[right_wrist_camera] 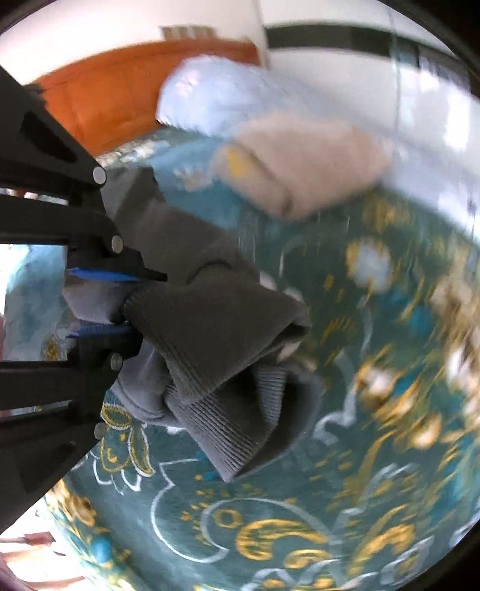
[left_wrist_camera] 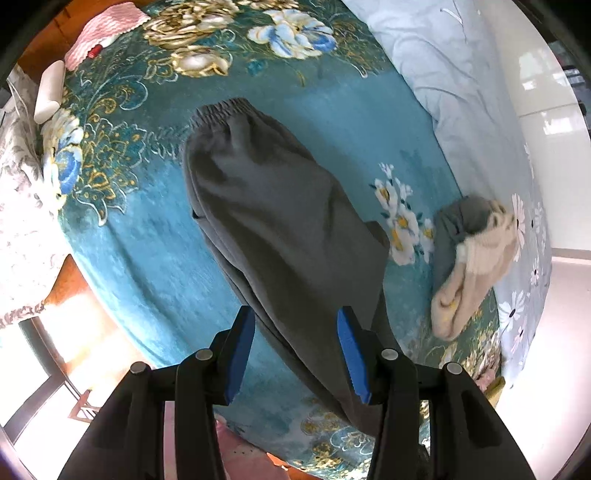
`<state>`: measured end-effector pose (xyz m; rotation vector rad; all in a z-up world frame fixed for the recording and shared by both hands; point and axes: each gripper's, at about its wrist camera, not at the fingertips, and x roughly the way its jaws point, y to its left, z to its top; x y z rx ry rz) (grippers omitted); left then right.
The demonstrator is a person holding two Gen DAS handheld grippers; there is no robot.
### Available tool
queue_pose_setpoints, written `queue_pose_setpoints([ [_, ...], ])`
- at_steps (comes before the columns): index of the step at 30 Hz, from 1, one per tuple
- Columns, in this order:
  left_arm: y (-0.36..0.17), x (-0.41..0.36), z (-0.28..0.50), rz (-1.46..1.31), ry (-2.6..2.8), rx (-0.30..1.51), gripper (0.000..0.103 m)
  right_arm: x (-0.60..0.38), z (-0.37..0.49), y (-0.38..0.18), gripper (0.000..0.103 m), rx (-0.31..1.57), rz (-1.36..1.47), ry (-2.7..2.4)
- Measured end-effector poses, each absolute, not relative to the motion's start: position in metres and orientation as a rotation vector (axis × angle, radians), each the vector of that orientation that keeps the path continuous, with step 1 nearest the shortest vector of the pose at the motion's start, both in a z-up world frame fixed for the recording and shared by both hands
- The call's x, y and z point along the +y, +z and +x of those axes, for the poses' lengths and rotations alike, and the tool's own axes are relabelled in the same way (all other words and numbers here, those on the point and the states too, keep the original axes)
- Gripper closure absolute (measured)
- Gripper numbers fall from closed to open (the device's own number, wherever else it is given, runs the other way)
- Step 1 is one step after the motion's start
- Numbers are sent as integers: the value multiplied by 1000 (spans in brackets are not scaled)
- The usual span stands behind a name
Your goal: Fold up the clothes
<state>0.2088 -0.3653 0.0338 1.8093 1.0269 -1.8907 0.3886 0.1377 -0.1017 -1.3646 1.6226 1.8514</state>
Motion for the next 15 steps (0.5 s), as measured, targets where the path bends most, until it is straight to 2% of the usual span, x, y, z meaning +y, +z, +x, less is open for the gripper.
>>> queue_pose_setpoints([
  [4, 33, -350, 211, 1846, -1906, 1012, 56, 143, 389, -81, 86, 1543, -1369, 1975],
  [7, 29, -346, 209, 1872, -1893, 988, 56, 153, 413, -135, 85, 1659, -1424, 1693],
  [10, 27, -347, 211, 1870, -1879, 978, 56, 146, 413, -135, 85, 1608, -1437, 1731],
  [14, 26, -350, 216, 1850, -1849, 993, 56, 147, 409, -137, 81, 1609, -1457, 1733],
  [15, 25, -350, 218, 1844, -1839, 1004, 56, 149, 409, -138, 75, 1624, -1454, 1725],
])
